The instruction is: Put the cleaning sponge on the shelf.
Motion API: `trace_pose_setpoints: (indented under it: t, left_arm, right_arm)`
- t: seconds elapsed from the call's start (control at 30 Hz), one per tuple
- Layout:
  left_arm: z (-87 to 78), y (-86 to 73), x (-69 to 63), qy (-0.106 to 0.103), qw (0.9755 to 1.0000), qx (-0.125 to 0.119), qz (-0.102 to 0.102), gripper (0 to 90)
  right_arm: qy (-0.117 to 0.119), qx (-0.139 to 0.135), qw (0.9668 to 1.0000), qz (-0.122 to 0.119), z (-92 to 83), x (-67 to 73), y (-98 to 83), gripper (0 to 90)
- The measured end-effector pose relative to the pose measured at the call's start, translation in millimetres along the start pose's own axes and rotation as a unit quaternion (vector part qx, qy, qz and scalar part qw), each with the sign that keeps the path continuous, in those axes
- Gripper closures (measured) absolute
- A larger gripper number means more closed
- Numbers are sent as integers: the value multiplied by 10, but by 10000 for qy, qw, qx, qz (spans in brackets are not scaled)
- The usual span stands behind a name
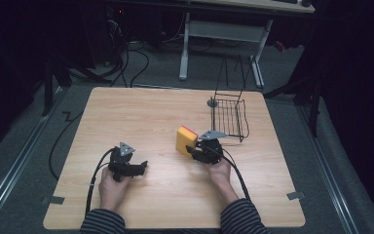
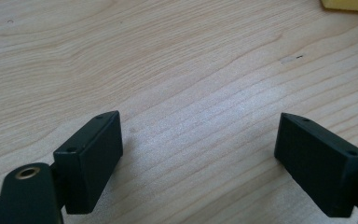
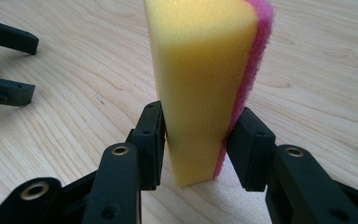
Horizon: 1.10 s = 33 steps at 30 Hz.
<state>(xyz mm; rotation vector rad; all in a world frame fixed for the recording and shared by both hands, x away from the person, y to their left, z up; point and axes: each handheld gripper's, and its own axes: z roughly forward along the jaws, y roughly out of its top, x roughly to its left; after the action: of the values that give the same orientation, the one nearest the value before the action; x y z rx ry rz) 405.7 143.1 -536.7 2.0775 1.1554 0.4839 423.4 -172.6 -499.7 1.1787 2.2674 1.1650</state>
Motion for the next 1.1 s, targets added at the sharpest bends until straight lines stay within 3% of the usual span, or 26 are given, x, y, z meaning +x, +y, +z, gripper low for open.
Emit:
trace_pose_setpoints:
  t: [0.47,1.1]
  left_arm:
    - [0,1,0,6,10000,-2,5,158]
    - [1,1,-1,1,10000,-4,-6,158]
  right_arm:
    - [141,-215,9997,52,-236,-13,34,599]
    - [208,-369,9990,142,-578,-153,11,600]
